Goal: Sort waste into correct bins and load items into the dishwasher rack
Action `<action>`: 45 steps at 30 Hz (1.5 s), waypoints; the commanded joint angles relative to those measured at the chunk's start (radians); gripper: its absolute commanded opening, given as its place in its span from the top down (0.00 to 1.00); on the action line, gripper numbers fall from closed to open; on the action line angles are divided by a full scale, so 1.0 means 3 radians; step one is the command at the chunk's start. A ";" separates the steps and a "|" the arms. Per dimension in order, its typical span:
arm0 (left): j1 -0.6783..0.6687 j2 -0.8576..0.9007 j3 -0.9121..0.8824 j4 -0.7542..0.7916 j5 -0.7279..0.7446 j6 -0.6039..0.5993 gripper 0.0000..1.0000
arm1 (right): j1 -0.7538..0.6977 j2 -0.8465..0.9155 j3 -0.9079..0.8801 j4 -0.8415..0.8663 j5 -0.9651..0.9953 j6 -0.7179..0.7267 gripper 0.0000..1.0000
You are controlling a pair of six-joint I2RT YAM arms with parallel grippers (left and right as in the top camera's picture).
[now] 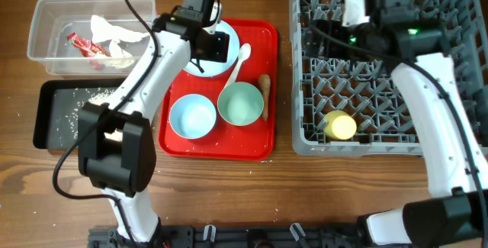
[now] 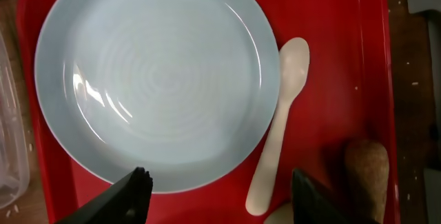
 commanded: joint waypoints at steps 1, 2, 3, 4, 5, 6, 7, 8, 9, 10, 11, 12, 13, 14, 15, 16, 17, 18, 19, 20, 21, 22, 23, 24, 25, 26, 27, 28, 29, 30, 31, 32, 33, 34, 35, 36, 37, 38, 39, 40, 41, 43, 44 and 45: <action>0.0013 0.0029 0.0069 -0.0057 0.0017 -0.0258 0.40 | 0.0212 0.0264 0.0017 0.0233 -0.0090 0.0337 0.02; 0.0060 0.0029 0.0069 -0.0041 0.0018 -0.0459 0.40 | 0.0304 0.0375 0.0017 0.0384 -0.0090 0.0482 0.02; 0.0148 0.0003 0.0069 -0.0037 0.0019 -0.0678 0.40 | 0.0423 0.0525 0.0017 0.0575 -0.0090 0.0640 0.03; 0.0225 -0.0033 0.0069 -0.0050 0.0023 -0.0811 0.39 | 0.0486 0.0607 0.0017 0.0670 -0.0089 0.0727 0.05; 0.0332 -0.0092 0.0069 -0.0078 0.0034 -0.0941 0.39 | 0.0591 0.0750 0.0017 0.0830 -0.0090 0.0890 0.07; 0.0468 -0.0178 0.0069 -0.0116 0.0062 -0.1045 0.39 | 0.0670 0.0868 0.0017 0.0950 -0.0092 0.0993 0.10; 0.0576 -0.0254 0.0069 -0.0142 0.0081 -0.1113 0.38 | 0.0735 0.0988 0.0017 0.1072 -0.0094 0.1091 0.16; 0.0717 -0.0359 0.0069 -0.0177 0.0090 -0.1171 0.36 | 0.0815 0.1119 0.0017 0.1211 -0.0106 0.1199 0.20; 0.0835 -0.0446 0.0069 -0.0205 0.0094 -0.1180 0.36 | 0.0876 0.1218 0.0017 0.1302 -0.0106 0.1282 0.22; 0.1025 -0.0579 0.0069 -0.0256 0.0093 -0.1179 0.35 | 0.0969 0.1358 0.0017 0.1438 -0.0106 0.1372 0.27; 0.1124 -0.0633 0.0069 -0.0284 0.0093 -0.1179 0.34 | 0.1020 0.1429 0.0017 0.1512 -0.0103 0.1417 0.31; 0.1205 -0.0666 0.0069 -0.0308 0.0093 -0.1179 0.34 | 0.1073 0.1506 0.0017 0.1614 -0.0103 0.1418 0.35; 0.1298 -0.0685 0.0069 -0.0343 0.0093 -0.1179 0.33 | 0.1125 0.1584 0.0017 0.1694 -0.0057 0.1437 0.41; 0.1376 -0.0687 0.0069 -0.0390 0.0094 -0.1179 0.33 | 0.1170 0.1656 0.0017 0.1742 0.0036 0.1516 0.43; 0.1415 -0.0687 0.0069 -0.0423 0.0093 -0.1177 0.32 | 0.1198 0.1691 0.0017 0.1780 0.0088 0.1528 0.45; 0.1452 -0.0687 0.0069 -0.0477 0.0093 -0.1177 0.32 | 0.1239 0.1769 0.0017 0.1877 0.0154 0.1530 0.47; 0.1469 -0.0687 0.0069 -0.0507 0.0090 -0.1175 0.32 | 0.1261 0.1829 0.0017 0.1946 0.0189 0.1534 0.48; 0.1469 -0.0687 0.0069 -0.0526 0.0090 -0.1175 0.32 | 0.1283 0.1886 0.0017 0.1972 0.0201 0.1596 0.49; 0.1469 -0.0687 0.0069 -0.0542 0.0090 -0.1175 0.32 | 0.1294 0.1940 0.0017 0.1968 0.0202 0.1605 0.51; 0.1469 -0.0687 0.0069 -0.0563 0.0090 -0.1175 0.32 | 0.1302 0.1989 0.0017 0.1962 0.0215 0.1605 0.51; 0.1469 -0.0687 0.0067 -0.0572 0.0090 -0.1175 0.32 | 0.1306 0.2036 0.0017 0.1956 0.0214 0.1601 0.51; 0.1467 -0.0687 0.0065 -0.0576 0.0090 -0.1175 0.32 | 0.1306 0.2043 0.0017 0.1942 0.0215 0.1579 0.51; 0.1465 -0.0687 0.0062 -0.0577 0.0090 -0.1175 0.33 | 0.1306 0.2042 0.0017 0.1943 0.0214 0.1528 0.51; 0.1465 -0.0687 0.0062 -0.0576 0.0092 -0.1175 0.33 | 0.1306 0.2033 0.0029 0.1947 0.0212 0.1490 0.51; 0.1465 -0.0687 0.0062 -0.0576 0.0090 -0.1175 0.33 | 0.1306 0.2008 0.0041 0.1928 0.0210 0.1471 0.51; 0.1465 -0.0687 0.0062 -0.0576 0.0090 -0.1175 0.33 | 0.1306 0.1942 0.0047 0.1904 0.0198 0.1382 0.50; 0.1465 -0.0687 0.0062 -0.0576 0.0090 -0.1175 0.33 | 0.1305 0.1851 0.0048 0.1867 0.0210 0.1305 0.49; 0.1465 -0.0687 0.0062 -0.0575 0.0090 -0.1175 0.33 | 0.1292 0.1755 0.0048 0.1802 0.0295 0.1300 0.46; 0.1465 -0.0687 0.0062 -0.0576 0.0090 -0.1175 0.33 | 0.1269 0.1684 0.0048 0.1708 0.0423 0.1255 0.46; 0.1465 -0.0687 0.0062 -0.0576 0.0090 -0.1175 0.33 | 0.1256 0.1665 0.0048 0.1645 0.0510 0.1230 0.46; 0.1465 -0.0687 0.0062 -0.0576 0.0090 -0.1175 0.33 | 0.1233 0.1662 0.0047 0.1525 0.0641 0.1227 0.45; 0.1465 -0.0687 0.0062 -0.0576 0.0090 -0.1175 0.33 | 0.1219 0.1682 0.0038 0.1456 0.0699 0.1216 0.45; 0.1465 -0.0687 0.0062 -0.0576 0.0090 -0.1175 0.33 | 0.1218 0.1703 0.0034 0.1431 0.0703 0.1167 0.45; 0.1465 -0.0687 0.0062 -0.0576 0.0090 -0.1175 0.33 | 0.1218 0.1724 0.0031 0.1419 0.0704 0.1142 0.45; 0.1465 -0.0687 0.0062 -0.0576 0.0090 -0.1175 0.33 | 0.1218 0.1754 0.0020 0.1415 0.0706 0.1142 0.45; 0.1465 -0.0687 0.0062 -0.0577 0.0090 -0.1175 0.33 | 0.1218 0.1785 0.0013 0.1410 0.0717 0.1144 0.46; 0.1465 -0.0687 0.0062 -0.0577 0.0090 -0.1175 0.33 | 0.1219 0.1811 0.0011 0.1409 0.0730 0.1148 0.46; 0.1465 -0.0687 0.0062 -0.0577 0.0090 -0.1175 0.33 | 0.1218 0.1846 0.0011 0.1414 0.0744 0.1156 0.47; 0.1465 -0.0687 0.0062 -0.0576 0.0090 -0.1175 0.33 | 0.1218 0.1876 0.0011 0.1425 0.0755 0.1169 0.48; 0.1465 -0.0687 0.0062 -0.0576 0.0090 -0.1175 0.33 | 0.1219 0.1921 0.0011 0.1432 0.0782 0.1183 0.49; 0.1465 -0.0687 0.0062 -0.0576 0.0090 -0.1175 0.33 | 0.1219 0.1947 0.0011 0.1433 0.0792 0.1204 0.49; 0.1465 -0.0687 0.0062 -0.0576 0.0090 -0.1175 0.32 | 0.1219 0.2041 0.0011 0.1455 0.0804 0.1240 0.51; 0.1465 -0.0687 0.0062 -0.0576 0.0090 -0.1175 0.32 | 0.1219 0.2057 0.0011 0.1459 0.0810 0.1241 0.51; 0.1465 -0.0687 0.0062 -0.0577 0.0090 -0.1175 0.32 | 0.1222 0.2124 0.0013 0.1495 0.0895 0.1270 0.51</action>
